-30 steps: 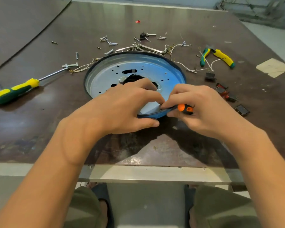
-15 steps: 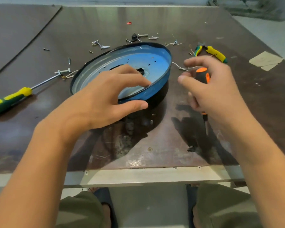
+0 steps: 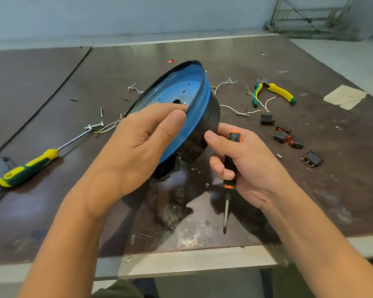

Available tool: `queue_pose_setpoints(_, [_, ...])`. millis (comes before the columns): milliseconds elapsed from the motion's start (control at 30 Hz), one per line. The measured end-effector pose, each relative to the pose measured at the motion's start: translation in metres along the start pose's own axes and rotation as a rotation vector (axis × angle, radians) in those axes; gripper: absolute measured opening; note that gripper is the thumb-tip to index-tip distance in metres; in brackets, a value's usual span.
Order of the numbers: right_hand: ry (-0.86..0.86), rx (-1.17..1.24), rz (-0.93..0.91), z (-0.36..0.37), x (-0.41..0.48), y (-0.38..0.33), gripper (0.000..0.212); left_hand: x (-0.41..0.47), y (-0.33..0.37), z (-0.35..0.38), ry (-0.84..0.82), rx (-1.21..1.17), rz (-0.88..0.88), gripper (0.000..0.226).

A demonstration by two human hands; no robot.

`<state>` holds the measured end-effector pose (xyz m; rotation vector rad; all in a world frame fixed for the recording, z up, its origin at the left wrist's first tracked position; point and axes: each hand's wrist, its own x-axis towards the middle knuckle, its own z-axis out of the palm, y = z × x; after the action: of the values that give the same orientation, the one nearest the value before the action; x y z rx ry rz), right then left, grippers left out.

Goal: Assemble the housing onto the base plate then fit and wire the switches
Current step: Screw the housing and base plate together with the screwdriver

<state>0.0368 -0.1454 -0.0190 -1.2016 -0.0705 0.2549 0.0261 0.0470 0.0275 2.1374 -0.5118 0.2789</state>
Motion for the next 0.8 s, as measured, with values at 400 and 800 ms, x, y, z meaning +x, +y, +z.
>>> queue_pose_setpoints(400, [-0.142,-0.187,-0.150,0.006,-0.001,-0.003,0.025,-0.001,0.001,-0.025,0.056,-0.085,-0.017,0.014])
queue_pose_setpoints(800, [0.000,-0.211,-0.129,0.001,-0.001,-0.002,0.020,0.000,0.000,-0.023,-0.050,0.088,0.058,0.032])
